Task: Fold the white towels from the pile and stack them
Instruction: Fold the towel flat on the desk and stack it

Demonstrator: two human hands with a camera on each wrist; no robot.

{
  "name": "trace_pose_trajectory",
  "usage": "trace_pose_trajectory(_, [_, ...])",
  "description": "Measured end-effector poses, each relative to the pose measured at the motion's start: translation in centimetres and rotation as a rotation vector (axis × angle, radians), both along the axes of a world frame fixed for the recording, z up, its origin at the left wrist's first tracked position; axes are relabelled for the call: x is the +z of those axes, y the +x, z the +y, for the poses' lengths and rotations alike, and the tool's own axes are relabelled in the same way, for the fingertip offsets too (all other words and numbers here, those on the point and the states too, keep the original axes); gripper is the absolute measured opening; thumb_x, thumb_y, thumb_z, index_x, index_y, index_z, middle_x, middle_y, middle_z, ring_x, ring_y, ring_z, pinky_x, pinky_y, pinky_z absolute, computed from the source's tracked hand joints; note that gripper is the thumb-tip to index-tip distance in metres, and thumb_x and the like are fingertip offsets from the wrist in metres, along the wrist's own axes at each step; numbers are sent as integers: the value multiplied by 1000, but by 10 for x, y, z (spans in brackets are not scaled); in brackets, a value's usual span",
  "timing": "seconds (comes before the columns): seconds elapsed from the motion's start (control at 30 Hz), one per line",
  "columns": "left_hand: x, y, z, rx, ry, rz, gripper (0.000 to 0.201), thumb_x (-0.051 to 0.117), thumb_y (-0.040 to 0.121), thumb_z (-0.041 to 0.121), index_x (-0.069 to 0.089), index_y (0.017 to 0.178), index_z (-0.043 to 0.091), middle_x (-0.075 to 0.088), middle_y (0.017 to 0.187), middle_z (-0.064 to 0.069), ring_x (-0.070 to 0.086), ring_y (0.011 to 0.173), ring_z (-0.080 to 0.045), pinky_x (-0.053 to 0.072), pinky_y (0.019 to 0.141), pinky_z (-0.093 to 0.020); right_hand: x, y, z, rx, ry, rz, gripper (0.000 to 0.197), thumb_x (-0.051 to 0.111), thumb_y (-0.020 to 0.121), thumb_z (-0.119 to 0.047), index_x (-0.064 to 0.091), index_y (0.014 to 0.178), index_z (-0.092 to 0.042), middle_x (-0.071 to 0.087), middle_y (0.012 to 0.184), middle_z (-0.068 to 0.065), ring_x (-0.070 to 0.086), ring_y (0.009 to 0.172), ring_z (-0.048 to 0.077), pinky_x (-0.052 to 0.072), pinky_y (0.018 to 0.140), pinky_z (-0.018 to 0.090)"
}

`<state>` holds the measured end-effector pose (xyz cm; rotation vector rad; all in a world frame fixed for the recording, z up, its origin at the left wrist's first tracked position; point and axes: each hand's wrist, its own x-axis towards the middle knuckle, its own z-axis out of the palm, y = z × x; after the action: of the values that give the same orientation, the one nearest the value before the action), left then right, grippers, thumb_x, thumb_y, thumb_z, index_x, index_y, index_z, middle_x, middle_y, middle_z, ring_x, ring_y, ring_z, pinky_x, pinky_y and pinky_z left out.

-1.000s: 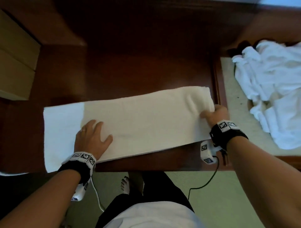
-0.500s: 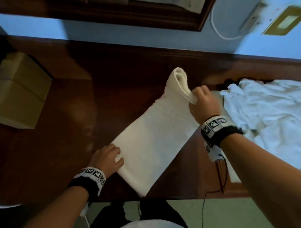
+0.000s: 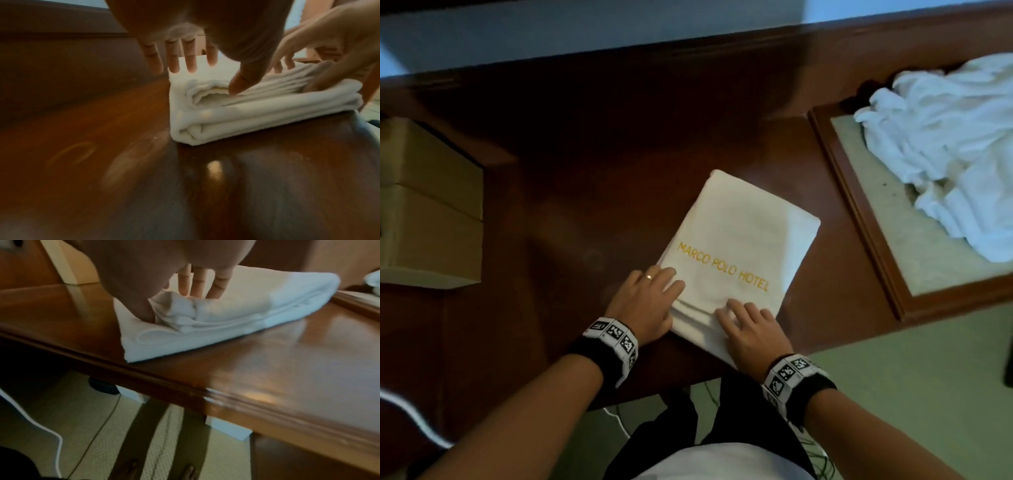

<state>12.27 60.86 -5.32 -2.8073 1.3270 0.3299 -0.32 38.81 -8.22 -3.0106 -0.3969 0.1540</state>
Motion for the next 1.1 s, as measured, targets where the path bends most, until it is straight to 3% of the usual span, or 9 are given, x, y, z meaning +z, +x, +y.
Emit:
trace_pose_trajectory(0.13, [-14, 16, -15, -91, 91, 13, 57, 82, 53, 23, 61, 106, 18, 61, 114, -10, 60, 97, -34, 47, 71, -43, 5, 1, -25, -94, -37, 46, 40, 43, 75, -19, 65, 105, -4, 62, 115, 18, 61, 90, 36, 52, 62, 40])
trace_pose_trajectory(0.23, [-13, 27, -33, -108, 41, -38, 38, 81, 60, 11, 64, 94, 15, 62, 97, -11, 60, 83, -34, 47, 64, -41, 18, 19, -49, -220, -39, 103, 24, 63, 68, -8, 65, 92, -5, 62, 107, 17, 61, 81, 37, 50, 54, 38])
trace_pose_trajectory(0.37, [-3, 33, -36, 15, -137, -85, 18, 68, 72, 15, 67, 89, 11, 60, 90, -11, 57, 78, -34, 45, 62, -39, 38, 19, -62, -321, -5, -8, 36, 68, 62, -16, 61, 97, -7, 59, 107, 14, 55, 83, 34, 46, 61, 37])
trace_pose_trajectory(0.47, [-7, 17, -13, 4, -206, -97, 23, 58, 74, 23, 64, 93, 11, 58, 93, -10, 55, 80, -34, 45, 63, -40, 34, -6, -47, -269, 8, -68, 40, 68, 59, -20, 61, 97, -9, 57, 102, 12, 52, 83, 32, 42, 65, 37])
trace_pose_trajectory(0.6, [-23, -2, 6, -58, -67, 16, 40, 81, 63, 24, 63, 97, 16, 56, 97, -8, 56, 80, -32, 46, 63, -39, 9, -37, -32, -263, -89, 198, 61, 82, 55, -25, 58, 110, -17, 54, 114, 8, 54, 93, 31, 46, 71, 39])
trace_pose_trajectory(0.83, [-24, -4, 1, -111, -22, 15, 40, 81, 59, 6, 57, 90, 16, 53, 88, -10, 54, 73, -34, 46, 56, -40, 14, -36, -19, -411, -54, 77, 32, 70, 65, -9, 48, 88, -15, 50, 87, 8, 46, 72, 30, 36, 60, 38])
trace_pose_trajectory(0.93, [-18, 1, -2, -136, 109, 137, 47, 81, 67, 52, 49, 90, 25, 48, 94, -1, 53, 83, -26, 44, 65, -37, 18, -42, -16, -332, -82, 218, 28, 68, 61, -21, 52, 85, -17, 52, 84, 4, 50, 72, 28, 35, 61, 35])
trace_pose_trajectory(1.0, [-13, 16, -10, -116, 185, 186, 62, 48, 69, 88, 44, 84, 28, 46, 93, 7, 51, 87, -19, 35, 71, -34, 26, -34, -23, -315, 1, 255, 23, 51, 70, -39, 53, 82, -19, 52, 80, -1, 51, 72, 25, 33, 64, 33])
trace_pose_trajectory(1.1, [-4, 35, -31, -69, -57, 39, 60, 31, 83, 81, 53, 81, 25, 52, 90, 3, 55, 88, -24, 34, 73, -37, 35, -4, -35, -376, 121, 74, 30, 40, 80, -40, 58, 83, -16, 56, 83, 1, 50, 74, 26, 34, 66, 32])
